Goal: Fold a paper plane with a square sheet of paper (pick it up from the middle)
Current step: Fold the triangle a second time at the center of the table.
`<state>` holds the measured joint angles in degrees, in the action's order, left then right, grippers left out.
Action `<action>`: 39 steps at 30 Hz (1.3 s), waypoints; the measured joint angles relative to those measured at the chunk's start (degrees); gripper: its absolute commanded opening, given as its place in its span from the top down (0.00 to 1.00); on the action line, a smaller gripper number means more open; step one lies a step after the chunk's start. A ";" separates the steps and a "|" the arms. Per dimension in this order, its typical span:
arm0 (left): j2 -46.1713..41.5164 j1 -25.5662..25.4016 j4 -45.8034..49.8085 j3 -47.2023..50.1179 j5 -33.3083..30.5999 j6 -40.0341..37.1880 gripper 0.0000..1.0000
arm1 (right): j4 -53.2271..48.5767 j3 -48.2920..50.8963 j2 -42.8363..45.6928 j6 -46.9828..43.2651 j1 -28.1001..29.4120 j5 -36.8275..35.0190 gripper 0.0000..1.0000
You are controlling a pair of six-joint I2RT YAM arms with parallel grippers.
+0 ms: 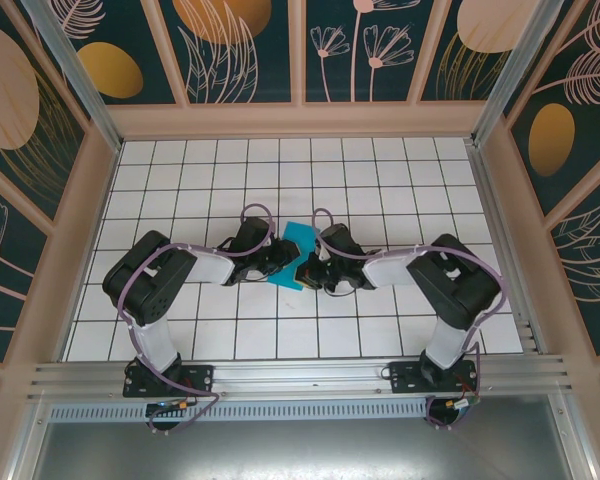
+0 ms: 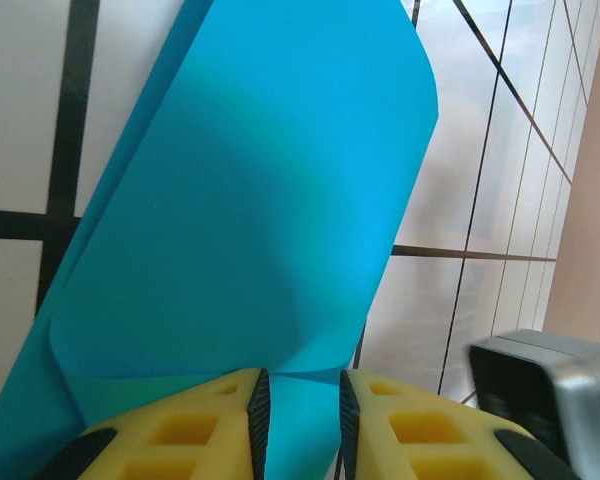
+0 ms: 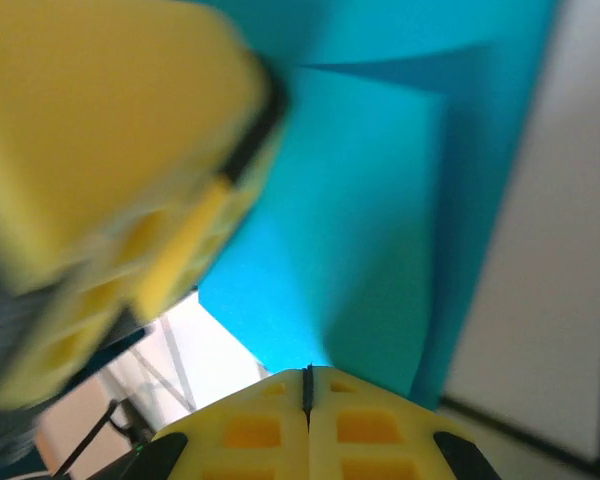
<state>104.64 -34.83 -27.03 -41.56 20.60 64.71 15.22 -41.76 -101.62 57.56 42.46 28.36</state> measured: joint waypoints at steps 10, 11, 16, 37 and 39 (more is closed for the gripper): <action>-1.64 0.00 1.31 0.33 -0.07 -0.61 0.66 | 1.70 0.83 -0.52 -0.20 -0.31 0.68 1.00; -2.03 0.00 1.55 0.33 -0.04 -0.68 0.66 | 1.70 0.81 -0.52 -0.24 -0.31 0.68 1.00; -4.74 0.00 1.11 0.33 1.29 -1.51 0.68 | 1.64 0.76 -0.52 -0.66 -0.31 0.66 1.00; -0.33 0.04 2.03 -0.68 2.38 -4.37 0.68 | 0.07 0.31 -0.52 -3.96 -0.26 0.13 1.00; -0.31 0.26 2.60 -0.92 2.64 -4.74 0.68 | -0.04 0.26 -0.52 -4.31 -0.26 0.09 1.00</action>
<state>104.33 -34.57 -24.43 -42.48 23.24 59.96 15.18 -41.50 -102.15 53.25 42.19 28.45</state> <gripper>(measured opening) 0.318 0.067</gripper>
